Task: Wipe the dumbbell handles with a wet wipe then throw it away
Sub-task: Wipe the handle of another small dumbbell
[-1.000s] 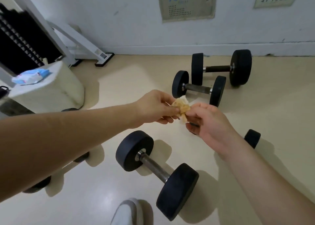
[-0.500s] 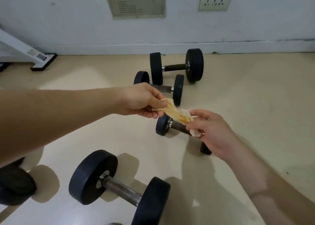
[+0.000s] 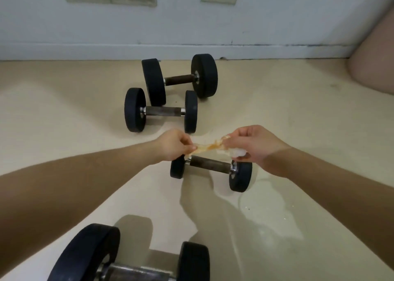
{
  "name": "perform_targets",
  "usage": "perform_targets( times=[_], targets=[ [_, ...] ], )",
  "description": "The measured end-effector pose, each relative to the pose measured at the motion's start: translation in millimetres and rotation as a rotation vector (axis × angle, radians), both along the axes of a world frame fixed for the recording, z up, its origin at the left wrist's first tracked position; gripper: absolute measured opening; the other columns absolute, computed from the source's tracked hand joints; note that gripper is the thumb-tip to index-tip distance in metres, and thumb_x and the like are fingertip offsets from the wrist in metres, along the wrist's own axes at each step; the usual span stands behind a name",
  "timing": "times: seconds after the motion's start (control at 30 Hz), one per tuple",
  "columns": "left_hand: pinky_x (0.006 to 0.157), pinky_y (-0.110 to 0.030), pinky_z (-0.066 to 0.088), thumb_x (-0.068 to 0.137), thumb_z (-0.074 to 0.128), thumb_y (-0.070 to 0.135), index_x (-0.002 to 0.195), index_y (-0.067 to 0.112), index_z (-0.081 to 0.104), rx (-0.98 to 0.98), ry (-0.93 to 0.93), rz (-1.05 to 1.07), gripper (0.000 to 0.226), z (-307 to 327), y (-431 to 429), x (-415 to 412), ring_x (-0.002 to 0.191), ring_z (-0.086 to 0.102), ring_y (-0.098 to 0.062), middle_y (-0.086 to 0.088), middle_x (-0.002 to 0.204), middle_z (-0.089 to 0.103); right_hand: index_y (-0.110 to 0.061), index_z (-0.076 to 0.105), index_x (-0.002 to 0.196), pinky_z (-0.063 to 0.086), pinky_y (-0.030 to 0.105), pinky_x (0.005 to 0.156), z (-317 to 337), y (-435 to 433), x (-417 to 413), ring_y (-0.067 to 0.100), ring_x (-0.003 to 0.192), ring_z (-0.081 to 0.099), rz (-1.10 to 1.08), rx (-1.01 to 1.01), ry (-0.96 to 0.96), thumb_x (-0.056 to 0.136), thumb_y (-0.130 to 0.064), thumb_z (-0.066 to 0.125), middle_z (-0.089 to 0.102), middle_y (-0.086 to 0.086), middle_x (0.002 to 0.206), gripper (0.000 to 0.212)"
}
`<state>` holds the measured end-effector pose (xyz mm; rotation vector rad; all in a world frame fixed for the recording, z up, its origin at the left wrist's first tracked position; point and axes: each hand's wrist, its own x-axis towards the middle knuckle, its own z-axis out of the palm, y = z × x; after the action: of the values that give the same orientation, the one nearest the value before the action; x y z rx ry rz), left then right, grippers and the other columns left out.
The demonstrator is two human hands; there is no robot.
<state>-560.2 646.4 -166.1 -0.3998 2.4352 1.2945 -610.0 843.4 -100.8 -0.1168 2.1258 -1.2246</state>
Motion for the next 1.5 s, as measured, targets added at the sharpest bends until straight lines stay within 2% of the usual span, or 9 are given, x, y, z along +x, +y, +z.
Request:
perform_targets(
  times=[0.13, 0.3, 0.53, 0.8, 1.0, 1.1, 1.27, 1.4, 1.5],
  targets=[
    [0.063, -0.020, 0.047, 0.087, 0.066, 0.012, 0.085, 0.017, 0.069, 0.101, 0.056, -0.008, 0.006, -12.3, 5.6, -18.4, 0.076, 0.062, -0.013, 0.000, 0.083, 0.066, -0.002, 0.061, 0.091, 0.059, 0.037, 0.078, 7.3, -28.8, -16.0, 0.024, 0.104, 0.060, -0.043, -0.053, -0.119, 0.085, -0.012, 0.065, 0.059, 0.012, 0.115, 0.012],
    [0.055, -0.021, 0.049, 0.089, 0.063, 0.010, 0.089, 0.012, 0.063, 0.264, 0.137, -0.047, 0.002, -15.2, 29.9, -33.3, 0.064, 0.060, -0.013, -0.001, 0.076, 0.064, -0.011, 0.057, 0.087, 0.056, 0.029, 0.070, 9.6, -50.0, -23.4, 0.017, 0.076, 0.066, 0.023, 0.056, -0.124, 0.089, -0.020, 0.062, 0.066, 0.013, 0.087, 0.011],
    [0.065, -0.027, 0.054, 0.084, 0.070, 0.012, 0.088, 0.015, 0.068, 0.166, 0.144, 0.014, 0.005, -24.5, 28.7, -50.7, 0.071, 0.065, -0.014, -0.002, 0.076, 0.069, -0.016, 0.064, 0.085, 0.048, 0.021, 0.062, -17.3, -37.3, -38.5, 0.015, 0.067, 0.056, 0.223, 0.338, 0.176, 0.086, -0.018, 0.066, 0.062, 0.004, 0.078, 0.003],
    [0.058, -0.022, 0.047, 0.092, 0.059, 0.009, 0.090, 0.005, 0.067, 0.573, -0.003, 0.241, 0.009, -7.3, 27.3, -30.3, 0.063, 0.059, -0.011, -0.009, 0.078, 0.069, -0.025, 0.063, 0.104, 0.041, 0.016, 0.074, -42.0, -18.2, -55.8, 0.008, 0.093, 0.053, 0.537, 0.232, 0.518, 0.086, -0.030, 0.065, 0.057, -0.006, 0.102, 0.019],
    [0.061, -0.022, 0.049, 0.091, 0.062, 0.019, 0.091, 0.010, 0.066, 0.274, -0.057, 0.387, 0.010, -12.7, 49.7, -19.8, 0.065, 0.060, -0.008, -0.003, 0.077, 0.069, -0.022, 0.072, 0.091, 0.046, 0.024, 0.066, -88.2, -12.1, -67.1, 0.010, 0.073, 0.059, 0.869, 0.183, 0.533, 0.084, -0.026, 0.067, 0.069, -0.002, 0.082, 0.008],
    [0.073, -0.032, 0.056, 0.088, 0.065, 0.032, 0.093, 0.013, 0.063, 0.242, -0.156, 0.481, 0.020, -18.3, 76.5, -14.1, 0.075, 0.061, -0.014, -0.007, 0.087, 0.068, -0.018, 0.074, 0.092, 0.050, 0.027, 0.078, -112.5, -13.1, -87.6, 0.012, 0.083, 0.061, 0.860, 0.126, 0.479, 0.087, -0.019, 0.064, 0.067, -0.001, 0.092, 0.011],
    [0.079, -0.035, 0.050, 0.075, 0.067, 0.059, 0.115, 0.017, 0.048, -0.110, -0.289, 0.134, 0.061, -29.7, 166.1, -22.4, 0.097, 0.056, -0.021, -0.001, 0.109, 0.055, -0.008, 0.072, 0.102, 0.037, 0.003, 0.070, -126.9, -14.9, -111.7, 0.010, 0.089, 0.053, 0.734, 0.022, 0.291, 0.087, -0.012, 0.065, 0.060, 0.002, 0.104, 0.017],
    [0.066, -0.033, 0.041, 0.082, 0.062, 0.032, 0.118, 0.014, 0.044, -0.429, -0.202, 0.257, 0.044, -50.6, 197.4, -34.8, 0.093, 0.059, -0.030, -0.008, 0.112, 0.054, -0.015, 0.075, 0.098, 0.044, 0.002, 0.072, -127.7, -15.8, -119.0, 0.005, 0.089, 0.062, 0.697, -0.064, 0.167, 0.085, -0.015, 0.069, 0.072, -0.006, 0.098, 0.015],
    [0.063, -0.031, 0.038, 0.079, 0.058, 0.017, 0.110, 0.013, 0.051, -0.484, -0.129, 0.346, 0.032, -55.2, 203.7, -33.6, 0.086, 0.060, -0.032, -0.008, 0.105, 0.058, -0.018, 0.074, 0.100, 0.053, 0.023, 0.084, -137.4, -19.4, -115.4, 0.008, 0.088, 0.064, 0.706, -0.090, 0.159, 0.081, -0.016, 0.073, 0.072, -0.008, 0.093, 0.019]
  ],
)
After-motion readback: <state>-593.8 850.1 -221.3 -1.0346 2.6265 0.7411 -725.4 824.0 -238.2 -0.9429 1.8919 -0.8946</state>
